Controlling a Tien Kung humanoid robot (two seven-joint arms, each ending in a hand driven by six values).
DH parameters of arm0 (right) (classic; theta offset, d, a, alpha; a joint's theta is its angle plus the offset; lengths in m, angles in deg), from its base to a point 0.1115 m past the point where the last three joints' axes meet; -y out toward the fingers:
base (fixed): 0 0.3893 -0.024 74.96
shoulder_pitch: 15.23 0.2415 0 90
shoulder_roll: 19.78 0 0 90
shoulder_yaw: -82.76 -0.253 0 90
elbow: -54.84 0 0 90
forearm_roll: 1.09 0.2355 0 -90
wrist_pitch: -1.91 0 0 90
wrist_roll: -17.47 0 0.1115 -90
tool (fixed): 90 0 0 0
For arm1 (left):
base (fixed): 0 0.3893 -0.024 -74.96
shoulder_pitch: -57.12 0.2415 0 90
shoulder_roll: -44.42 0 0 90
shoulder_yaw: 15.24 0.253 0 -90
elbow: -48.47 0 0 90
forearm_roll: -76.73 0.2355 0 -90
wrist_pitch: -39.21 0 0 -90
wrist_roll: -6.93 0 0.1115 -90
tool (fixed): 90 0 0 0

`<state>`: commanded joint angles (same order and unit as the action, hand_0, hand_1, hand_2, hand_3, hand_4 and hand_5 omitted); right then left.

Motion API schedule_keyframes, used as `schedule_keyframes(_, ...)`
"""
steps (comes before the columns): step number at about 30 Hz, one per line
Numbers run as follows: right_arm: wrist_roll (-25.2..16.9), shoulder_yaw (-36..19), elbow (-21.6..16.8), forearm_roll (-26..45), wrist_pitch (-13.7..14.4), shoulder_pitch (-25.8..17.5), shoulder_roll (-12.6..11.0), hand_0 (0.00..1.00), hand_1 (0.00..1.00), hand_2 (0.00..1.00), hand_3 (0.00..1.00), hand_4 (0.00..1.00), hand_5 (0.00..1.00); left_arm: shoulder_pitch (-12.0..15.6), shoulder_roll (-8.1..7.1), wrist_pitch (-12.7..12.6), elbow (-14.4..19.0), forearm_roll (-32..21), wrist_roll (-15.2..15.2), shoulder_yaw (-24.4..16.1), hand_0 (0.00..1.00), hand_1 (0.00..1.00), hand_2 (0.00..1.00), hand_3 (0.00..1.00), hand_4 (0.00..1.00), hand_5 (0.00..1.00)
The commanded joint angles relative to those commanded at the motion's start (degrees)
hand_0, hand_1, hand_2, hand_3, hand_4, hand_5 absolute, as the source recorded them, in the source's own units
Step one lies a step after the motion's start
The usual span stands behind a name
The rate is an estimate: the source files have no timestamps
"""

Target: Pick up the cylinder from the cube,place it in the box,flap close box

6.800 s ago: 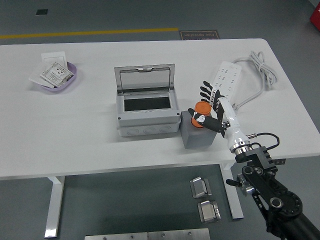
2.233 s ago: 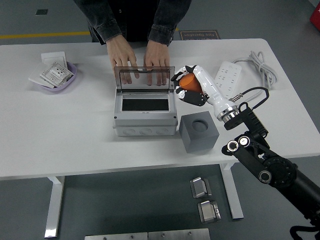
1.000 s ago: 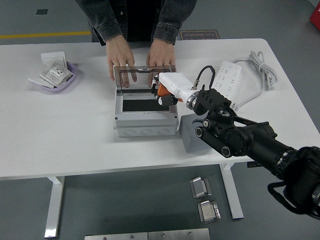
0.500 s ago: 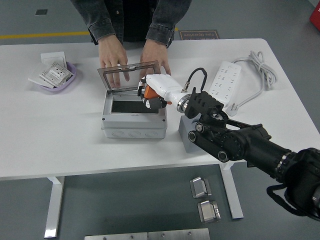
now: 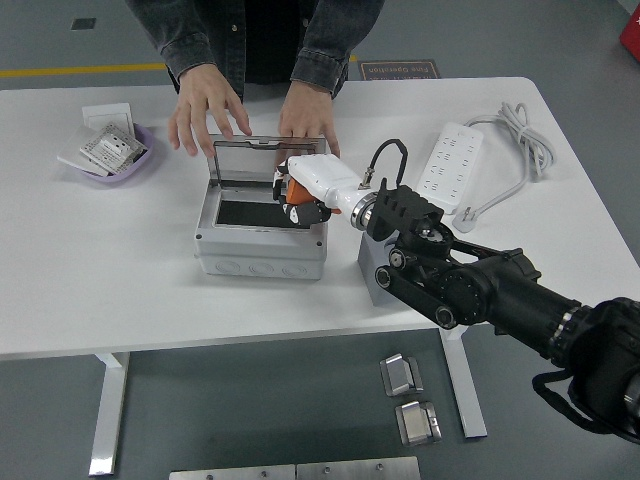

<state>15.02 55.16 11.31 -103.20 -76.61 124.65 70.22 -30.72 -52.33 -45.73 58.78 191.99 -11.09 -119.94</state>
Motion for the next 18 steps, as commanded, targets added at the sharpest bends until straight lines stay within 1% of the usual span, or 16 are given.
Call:
schedule_keyframes(6, -0.4, -0.4, -0.4, -0.5, -0.4, -0.2, 0.0, 0.085, 0.144, 0.270, 0.272, 0.002, 0.002, 0.1, 0.16, 0.0, 0.0, 0.2, 0.0, -0.2, 0.729, 0.747, 0.716, 0.764, 0.741, 0.447)
schedule_keyframes(18, -0.2, -1.0, -1.4, -0.2, -0.3, 0.2, 0.0, 0.086, 0.137, 0.266, 0.272, 0.002, 0.002, 0.0, 0.11, 0.0, 0.0, 0.5, 0.0, -0.4, 0.729, 0.747, 0.716, 0.765, 0.741, 0.449)
